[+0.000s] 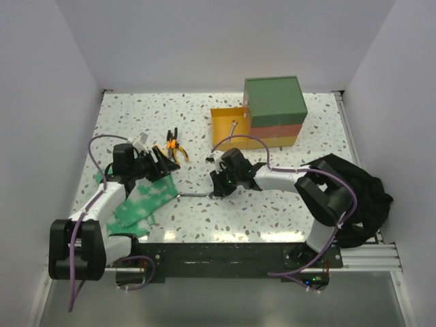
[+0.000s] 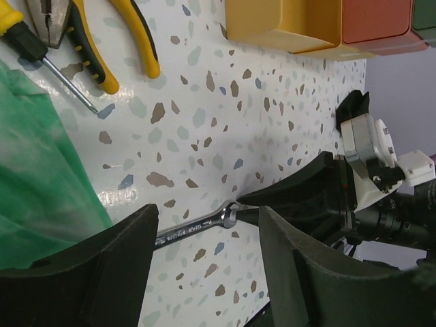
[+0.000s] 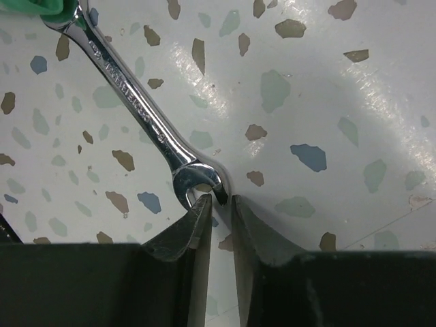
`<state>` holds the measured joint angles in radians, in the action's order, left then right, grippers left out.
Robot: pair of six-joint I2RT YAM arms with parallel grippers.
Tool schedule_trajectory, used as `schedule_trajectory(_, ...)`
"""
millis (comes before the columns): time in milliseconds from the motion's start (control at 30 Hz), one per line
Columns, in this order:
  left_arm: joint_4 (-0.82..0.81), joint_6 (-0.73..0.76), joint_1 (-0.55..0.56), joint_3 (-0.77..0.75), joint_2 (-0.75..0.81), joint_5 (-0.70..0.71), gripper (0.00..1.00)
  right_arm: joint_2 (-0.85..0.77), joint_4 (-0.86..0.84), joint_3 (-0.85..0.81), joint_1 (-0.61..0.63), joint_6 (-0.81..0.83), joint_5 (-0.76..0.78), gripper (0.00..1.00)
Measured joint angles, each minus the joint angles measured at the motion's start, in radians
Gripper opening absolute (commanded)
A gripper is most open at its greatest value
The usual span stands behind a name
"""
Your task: Sort the tools into containers
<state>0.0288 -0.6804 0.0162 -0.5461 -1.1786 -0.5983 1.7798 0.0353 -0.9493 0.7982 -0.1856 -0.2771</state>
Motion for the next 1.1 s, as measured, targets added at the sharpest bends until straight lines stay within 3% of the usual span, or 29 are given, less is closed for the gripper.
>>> schedule_trajectory(33, -0.001, 0.000, 0.006, -0.004, -0.003, 0.000, 0.65, -0.002, 0.002, -0.003, 0.000, 0.004, 0.003, 0.42)
schedule_trajectory(133, -0.010, 0.000, 0.017, -0.016, -0.006, 0.000, 0.65, -0.007, 0.006, -0.010, 0.008, 0.066, 0.010, 0.46)
schedule_trajectory(567, -0.028, 0.000, 0.017, -0.019, 0.041, 0.004, 0.65, 0.019, 0.071, -0.068, 0.075, 0.400, 0.103, 0.38)
schedule_trajectory(667, -0.028, 0.000, 0.017, -0.019, 0.055, 0.005, 0.65, 0.027, 0.083, -0.077, 0.093, 0.462, 0.102, 0.33)
schedule_trajectory(700, -0.028, 0.000, 0.017, -0.019, 0.060, 0.005, 0.65, 0.032, 0.090, -0.086, 0.100, 0.481, 0.102, 0.23)
schedule_trajectory(800, -0.029, 0.000, 0.017, -0.018, 0.075, 0.005, 0.65, 0.051, 0.107, -0.112, 0.114, 0.527, 0.096, 0.06)
schedule_trajectory(1100, -0.034, 0.000, 0.017, 0.006, 0.095, 0.009, 0.66, 0.066, 0.122, -0.135, 0.098, 0.455, 0.087, 0.00)
